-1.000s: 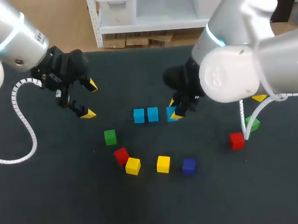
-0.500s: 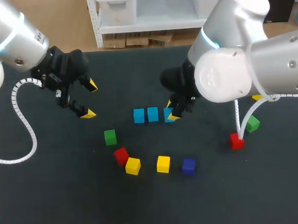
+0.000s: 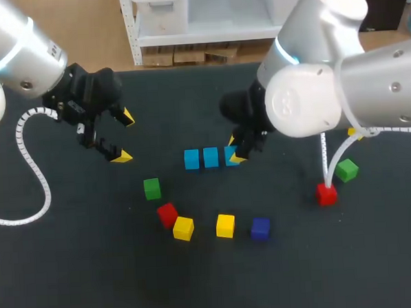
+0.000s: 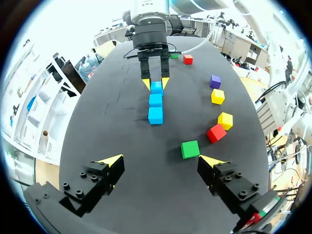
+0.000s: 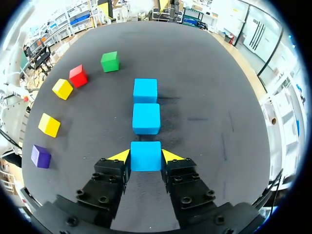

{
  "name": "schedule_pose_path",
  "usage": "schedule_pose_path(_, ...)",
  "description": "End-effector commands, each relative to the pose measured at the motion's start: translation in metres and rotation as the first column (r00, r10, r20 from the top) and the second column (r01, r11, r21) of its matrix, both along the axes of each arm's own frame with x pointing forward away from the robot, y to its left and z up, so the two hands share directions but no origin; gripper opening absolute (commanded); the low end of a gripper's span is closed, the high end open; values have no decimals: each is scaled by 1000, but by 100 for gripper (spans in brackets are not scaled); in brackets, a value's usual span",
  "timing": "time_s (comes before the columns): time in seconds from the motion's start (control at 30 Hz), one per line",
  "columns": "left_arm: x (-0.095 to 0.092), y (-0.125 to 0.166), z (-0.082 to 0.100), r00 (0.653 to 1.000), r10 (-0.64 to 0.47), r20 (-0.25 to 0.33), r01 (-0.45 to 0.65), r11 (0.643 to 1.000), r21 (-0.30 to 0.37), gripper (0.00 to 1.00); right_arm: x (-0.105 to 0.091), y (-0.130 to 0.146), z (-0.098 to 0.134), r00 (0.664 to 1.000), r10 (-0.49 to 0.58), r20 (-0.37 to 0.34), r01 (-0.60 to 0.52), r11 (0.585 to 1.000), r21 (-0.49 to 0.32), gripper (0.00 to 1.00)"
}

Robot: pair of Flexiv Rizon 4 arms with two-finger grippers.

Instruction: Place the blue cubes, place green cubes on the blue cubes, place the yellow cubes on the green cubes, then place the red cubes on the yellow cubes, and place purple cube on the red cubes.

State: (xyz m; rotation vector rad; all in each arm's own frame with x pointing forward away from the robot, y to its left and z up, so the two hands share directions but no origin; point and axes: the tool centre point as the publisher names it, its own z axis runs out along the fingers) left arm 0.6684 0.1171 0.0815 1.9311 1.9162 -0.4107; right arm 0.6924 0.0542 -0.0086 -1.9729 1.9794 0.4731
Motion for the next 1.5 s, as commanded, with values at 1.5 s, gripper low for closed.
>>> schedule_pose_path(1.5, -1, 2, 0, 1000, -2, 3, 2, 1000, -4, 100, 1, 0, -2, 1000, 13, -27, -12, 1000, 21, 0)
